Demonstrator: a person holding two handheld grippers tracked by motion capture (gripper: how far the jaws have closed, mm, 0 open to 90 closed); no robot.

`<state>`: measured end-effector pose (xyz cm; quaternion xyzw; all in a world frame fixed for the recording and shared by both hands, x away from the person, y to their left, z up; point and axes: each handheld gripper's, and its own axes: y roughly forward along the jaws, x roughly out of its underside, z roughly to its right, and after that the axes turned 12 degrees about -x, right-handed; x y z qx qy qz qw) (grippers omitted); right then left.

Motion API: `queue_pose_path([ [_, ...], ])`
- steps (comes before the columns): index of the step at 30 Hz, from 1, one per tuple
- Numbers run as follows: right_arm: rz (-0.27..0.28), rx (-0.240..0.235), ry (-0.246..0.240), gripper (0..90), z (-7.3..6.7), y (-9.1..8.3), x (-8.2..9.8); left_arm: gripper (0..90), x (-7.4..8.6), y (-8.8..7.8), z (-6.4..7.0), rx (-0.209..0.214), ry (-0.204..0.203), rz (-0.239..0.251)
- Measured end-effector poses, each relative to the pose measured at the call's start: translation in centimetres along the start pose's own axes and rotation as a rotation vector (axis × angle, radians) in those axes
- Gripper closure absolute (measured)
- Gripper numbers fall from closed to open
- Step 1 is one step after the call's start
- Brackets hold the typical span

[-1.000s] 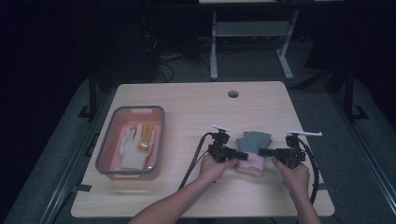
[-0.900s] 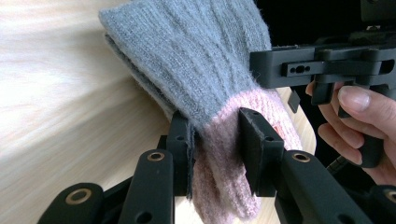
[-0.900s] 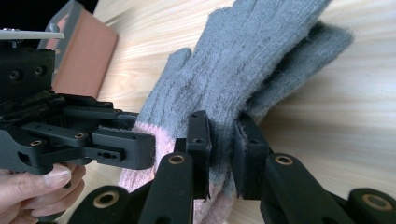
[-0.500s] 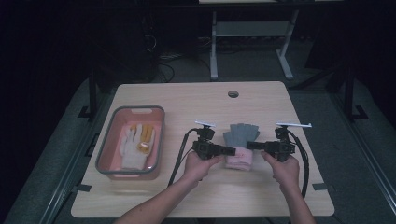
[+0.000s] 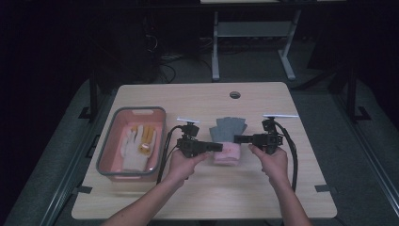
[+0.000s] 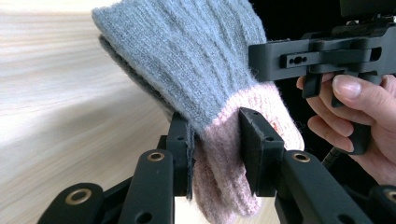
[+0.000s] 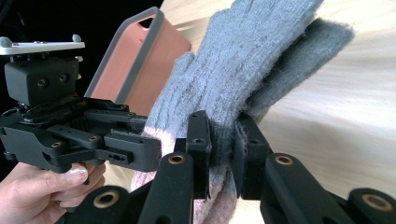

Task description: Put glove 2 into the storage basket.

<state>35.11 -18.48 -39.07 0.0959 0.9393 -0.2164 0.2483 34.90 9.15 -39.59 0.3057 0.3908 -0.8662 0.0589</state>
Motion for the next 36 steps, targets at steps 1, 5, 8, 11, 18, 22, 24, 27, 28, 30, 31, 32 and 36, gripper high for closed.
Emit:
queue_pose_path([
  [1,-0.001,-0.008,-0.003,78.4,-0.2,0.2,-0.1,67.1,0.0,-0.3,-0.1,-0.003,0.001,0.005],
  [5,-0.011,-0.029,-0.002,78.4,-0.9,1.0,-0.6,67.1,-0.1,-1.2,-0.5,-0.009,-0.001,0.018],
  [8,-0.024,-0.04,-0.009,78.4,-1.4,1.8,-1.0,67.1,-0.1,-2.1,-1.0,-0.017,-0.002,0.028],
  [11,-0.029,-0.055,-0.008,78.5,-1.7,2.5,-1.3,67.1,-0.1,-2.9,-1.5,-0.026,-0.01,0.041],
  [18,-0.033,-0.073,-0.021,78.4,-2.6,3.7,-2.2,67.1,-0.3,-4.2,-2.3,-0.031,-0.022,0.06],
  [22,-0.036,-0.094,-0.013,78.4,-2.7,4.3,-2.4,67.1,-0.5,-4.8,-2.8,-0.035,-0.024,0.06],
  [24,-0.04,-0.097,-0.016,78.4,-2.8,4.7,-2.6,67.1,-0.5,-5.1,-3.0,-0.037,-0.028,0.063],
  [27,-0.048,-0.102,-0.022,78.4,-3.1,5.3,-2.9,67.1,-0.5,-5.6,-3.5,-0.043,-0.028,0.069],
  [28,-0.055,-0.102,-0.03,78.4,-3.3,5.5,-3.0,67.1,-0.5,-5.8,-3.6,-0.044,-0.029,0.07],
  [30,-0.054,-0.11,-0.037,78.4,-3.5,5.9,-3.2,67.1,-0.6,-6.2,-3.9,-0.046,-0.032,0.074],
  [31,-0.058,-0.111,-0.039,78.4,-3.6,6.1,-3.3,67.1,-0.6,-6.2,-3.9,-0.046,-0.032,0.074],
  [32,-0.063,-0.112,-0.043,78.4,-3.7,6.3,-3.4,67.1,-0.6,-6.5,-4.2,-0.052,-0.024,0.08],
  [36,-0.073,-0.119,-0.054,78.4,-4.2,7.1,-3.8,67.1,-0.7,-7.3,-4.6,-0.058,-0.031,0.086],
])
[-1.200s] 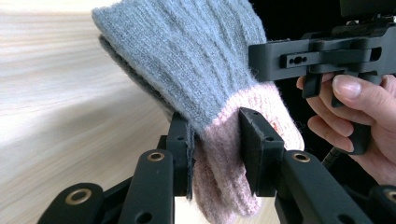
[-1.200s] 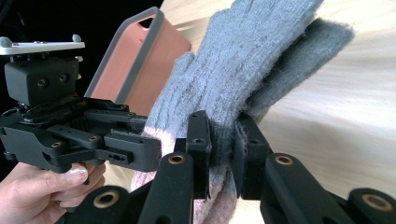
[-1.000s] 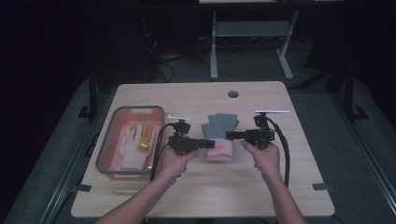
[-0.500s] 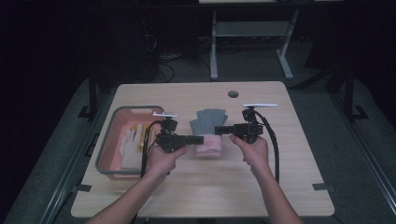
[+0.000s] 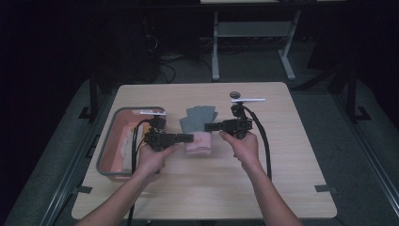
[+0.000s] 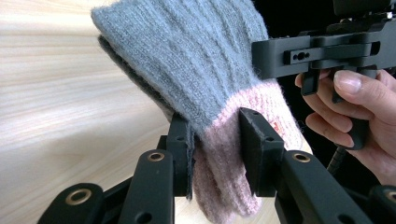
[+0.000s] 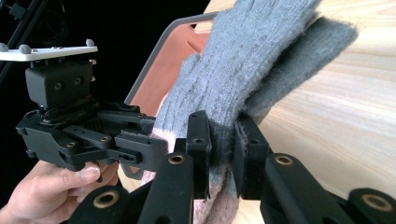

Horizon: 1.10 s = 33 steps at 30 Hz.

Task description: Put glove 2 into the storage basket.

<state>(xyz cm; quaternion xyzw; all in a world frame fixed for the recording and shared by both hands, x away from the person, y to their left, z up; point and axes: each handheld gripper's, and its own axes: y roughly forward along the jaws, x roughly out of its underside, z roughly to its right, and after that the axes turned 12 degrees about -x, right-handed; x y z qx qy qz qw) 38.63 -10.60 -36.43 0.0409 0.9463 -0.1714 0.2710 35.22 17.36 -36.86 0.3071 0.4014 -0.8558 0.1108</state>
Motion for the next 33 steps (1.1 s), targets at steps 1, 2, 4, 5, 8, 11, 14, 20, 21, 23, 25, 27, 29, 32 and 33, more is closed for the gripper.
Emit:
queue_pose_path([
  [1,-0.002,-0.001,-0.002,78.4,-0.1,0.2,-0.1,67.1,0.0,-0.2,-0.1,-0.002,-0.001,0.003],
  [2,-0.002,-0.004,-0.002,78.4,-0.2,0.4,-0.3,67.1,-0.1,-0.3,-0.2,-0.005,-0.006,0.005],
  [4,-0.006,-0.011,-0.005,78.4,-0.3,0.8,-0.5,67.1,-0.1,-0.6,-0.5,-0.007,-0.006,0.007],
  [5,-0.006,-0.011,-0.005,78.4,-0.3,0.8,-0.5,67.1,-0.1,-0.6,-0.5,-0.007,-0.006,0.007],
  [8,-0.018,-0.012,-0.013,78.4,-0.6,1.6,-0.9,67.1,-0.2,-1.1,-1.1,-0.012,-0.016,0.015],
  [11,-0.025,-0.013,-0.019,78.4,-0.7,1.9,-1.1,67.1,-0.2,-1.4,-1.3,-0.012,-0.016,0.015],
  [14,-0.032,-0.02,-0.024,78.4,-0.9,2.4,-1.3,67.1,-0.2,-1.8,-1.7,-0.02,-0.018,0.019],
  [20,-0.043,-0.033,-0.026,78.4,-1.0,3.7,-1.7,67.1,-0.2,-2.6,-2.5,-0.03,-0.019,0.019],
  [21,-0.046,-0.034,-0.027,78.4,-1.1,3.9,-1.7,67.1,-0.2,-2.7,-2.6,-0.03,-0.022,0.021],
  [23,-0.048,-0.039,-0.032,78.4,-1.2,4.3,-1.9,67.1,-0.2,-3.1,-2.9,-0.032,-0.022,0.027],
  [25,-0.053,-0.043,-0.034,78.5,-1.4,4.6,-2.0,67.1,-0.2,-3.3,-3.1,-0.034,-0.02,0.026],
  [27,-0.058,-0.05,-0.042,78.4,-1.6,5.1,-2.3,67.1,-0.2,-4.0,-3.6,-0.038,-0.031,0.036],
  [29,-0.064,-0.062,-0.04,78.4,-1.9,5.6,-2.4,67.1,-0.2,-4.5,-3.8,-0.043,-0.034,0.039],
  [32,-0.067,-0.068,-0.049,78.4,-2.1,6.2,-2.6,67.1,-0.2,-5.1,-4.2,-0.049,-0.035,0.042],
  [33,-0.076,-0.081,-0.044,78.4,-2.4,6.8,-2.7,67.1,-0.2,-5.5,-4.4,-0.054,-0.04,0.045],
])
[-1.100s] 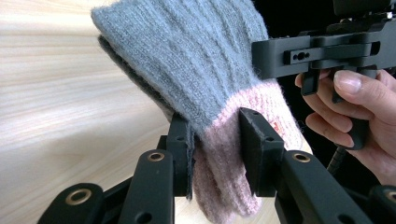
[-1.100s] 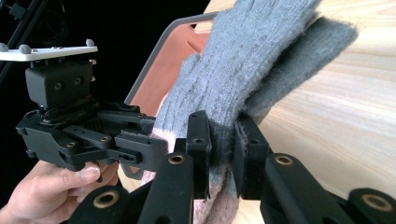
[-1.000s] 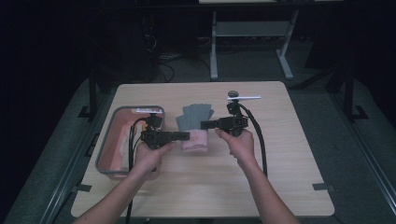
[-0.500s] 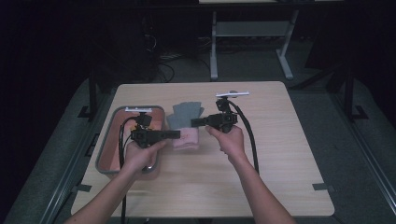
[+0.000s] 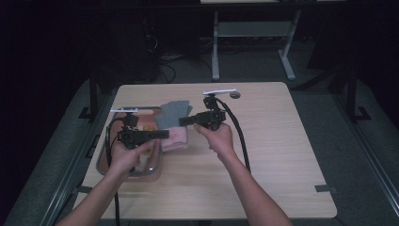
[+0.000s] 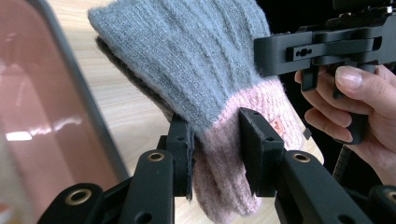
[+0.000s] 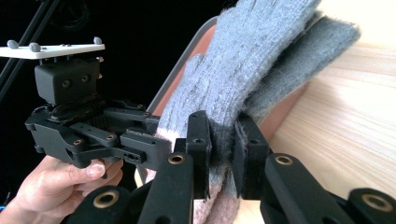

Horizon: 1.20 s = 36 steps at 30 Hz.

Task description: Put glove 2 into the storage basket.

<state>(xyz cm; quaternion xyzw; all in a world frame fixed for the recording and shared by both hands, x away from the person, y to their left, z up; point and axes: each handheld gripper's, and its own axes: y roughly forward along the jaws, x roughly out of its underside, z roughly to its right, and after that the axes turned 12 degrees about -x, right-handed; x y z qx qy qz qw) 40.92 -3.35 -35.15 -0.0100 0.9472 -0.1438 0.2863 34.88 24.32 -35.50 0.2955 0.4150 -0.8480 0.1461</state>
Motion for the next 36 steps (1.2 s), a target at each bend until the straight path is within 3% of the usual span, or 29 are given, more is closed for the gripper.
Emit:
queue_pose_path([
  [16,-0.039,-0.041,-0.017,78.4,-0.9,3.8,-1.0,67.0,0.4,-2.9,-2.3,-0.039,-0.021,0.016],
  [27,-0.053,-0.063,-0.023,78.3,-1.5,5.6,-1.2,67.0,0.8,-4.6,-3.2,-0.054,-0.037,0.032],
  [36,-0.064,-0.061,-0.041,78.4,-2.1,6.5,-1.5,67.0,0.4,-5.5,-3.6,-0.084,-0.021,0.027],
])
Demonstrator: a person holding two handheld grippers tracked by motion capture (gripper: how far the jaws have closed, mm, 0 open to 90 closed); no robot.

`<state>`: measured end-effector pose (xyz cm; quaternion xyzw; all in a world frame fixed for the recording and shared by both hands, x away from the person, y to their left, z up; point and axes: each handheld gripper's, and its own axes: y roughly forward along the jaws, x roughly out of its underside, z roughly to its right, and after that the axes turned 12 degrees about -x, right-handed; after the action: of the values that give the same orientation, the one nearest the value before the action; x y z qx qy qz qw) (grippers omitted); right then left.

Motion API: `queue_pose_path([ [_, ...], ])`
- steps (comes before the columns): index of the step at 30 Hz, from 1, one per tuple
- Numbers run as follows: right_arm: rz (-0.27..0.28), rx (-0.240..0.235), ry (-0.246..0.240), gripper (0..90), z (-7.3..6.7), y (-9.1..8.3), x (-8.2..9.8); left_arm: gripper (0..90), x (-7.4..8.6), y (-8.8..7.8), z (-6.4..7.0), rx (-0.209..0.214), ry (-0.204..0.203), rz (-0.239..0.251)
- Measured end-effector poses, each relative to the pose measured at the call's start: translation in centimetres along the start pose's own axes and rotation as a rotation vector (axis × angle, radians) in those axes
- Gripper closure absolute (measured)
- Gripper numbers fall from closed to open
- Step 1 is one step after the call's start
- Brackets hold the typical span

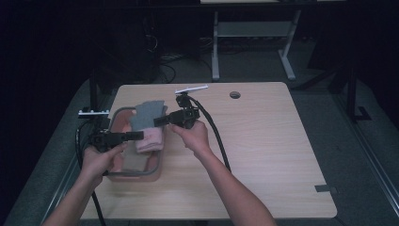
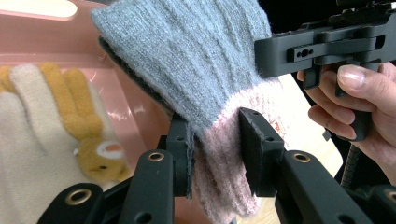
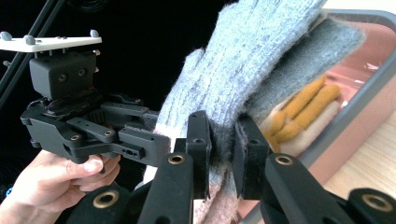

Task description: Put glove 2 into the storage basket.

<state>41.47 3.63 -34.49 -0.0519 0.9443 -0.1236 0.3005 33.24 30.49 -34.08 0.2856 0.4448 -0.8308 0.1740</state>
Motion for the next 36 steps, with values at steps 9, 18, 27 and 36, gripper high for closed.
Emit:
queue_pose_path([
  [9,-0.024,-0.009,0.001,78.3,0.2,1.4,-0.7,66.8,-0.2,-0.3,-1.7,0.012,-0.017,-0.022],
  [18,-0.052,-0.006,0.009,78.3,0.9,3.0,-1.1,66.8,-0.2,-0.2,-3.3,-0.005,-0.025,-0.047],
  [27,-0.077,0.005,0.019,78.3,1.8,4.8,-0.9,66.8,0.1,-0.2,-4.4,-0.04,-0.028,-0.078],
  [36,-0.111,0.023,0.033,78.2,2.7,6.0,-0.6,66.7,0.6,0.1,-5.1,-0.073,-0.031,-0.101],
])
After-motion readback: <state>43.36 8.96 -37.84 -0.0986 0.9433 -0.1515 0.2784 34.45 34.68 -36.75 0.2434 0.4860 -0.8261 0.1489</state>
